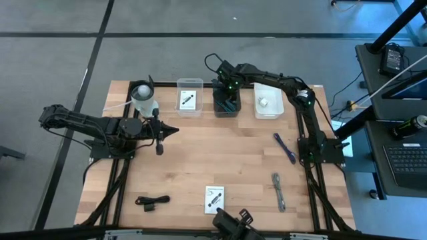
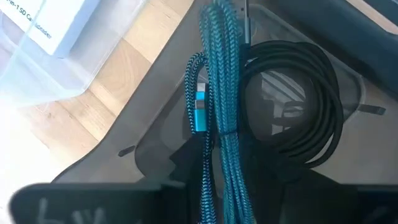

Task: Pick and place items into bin
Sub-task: Put the blue charger cable into the black bin, then put the black charger cable into the black bin

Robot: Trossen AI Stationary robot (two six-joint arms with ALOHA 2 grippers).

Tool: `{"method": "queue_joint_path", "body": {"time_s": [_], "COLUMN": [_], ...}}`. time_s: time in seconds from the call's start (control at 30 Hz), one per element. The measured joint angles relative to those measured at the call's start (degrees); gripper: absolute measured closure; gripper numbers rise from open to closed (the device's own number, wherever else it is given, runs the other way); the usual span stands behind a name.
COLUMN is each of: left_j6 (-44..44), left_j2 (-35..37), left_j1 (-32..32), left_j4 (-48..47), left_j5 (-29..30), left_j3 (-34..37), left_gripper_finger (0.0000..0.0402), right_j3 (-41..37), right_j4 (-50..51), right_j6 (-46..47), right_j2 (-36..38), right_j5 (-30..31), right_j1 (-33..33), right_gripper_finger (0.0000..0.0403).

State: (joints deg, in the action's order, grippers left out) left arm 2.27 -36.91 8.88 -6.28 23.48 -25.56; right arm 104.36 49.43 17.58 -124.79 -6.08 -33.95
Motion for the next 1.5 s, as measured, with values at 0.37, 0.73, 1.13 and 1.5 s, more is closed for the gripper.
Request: {"method": "queue_joint_path", "body": {"time_s": [0.37, 0.73, 1.13, 1.5], "left_j6": [1.05, 1.61, 1.46, 4.02], "left_j2": [0.0, 0.0, 0.0, 0.0], "left_j1": [0.0, 0.0, 0.02, 0.01], "left_j4": [0.0, -0.18, 0.58, 0.57], "left_j5": [-0.53, -0.59, 0.48, 1.15], "left_j3": [0.0, 0.0, 0.0, 0.0], "left_gripper_finger": [0.04, 0.04, 0.0397, 0.0306], "right_j3": [-0.04, -3.7, -42.23, -68.33], "right_j4": [0.78, 5.14, -17.33, -24.05], "right_j6": [-1.22, -1.37, 15.97, 33.23], "right_j2": [3.11, 17.15, 50.17, 67.77], "right_j5": [0.6, 0.99, 3.95, 1.46], "right_j1": [-0.33, 4.26, 25.84, 44.17], "right_gripper_finger": [0.0305, 0.0396, 0.0396, 0.0393]}}
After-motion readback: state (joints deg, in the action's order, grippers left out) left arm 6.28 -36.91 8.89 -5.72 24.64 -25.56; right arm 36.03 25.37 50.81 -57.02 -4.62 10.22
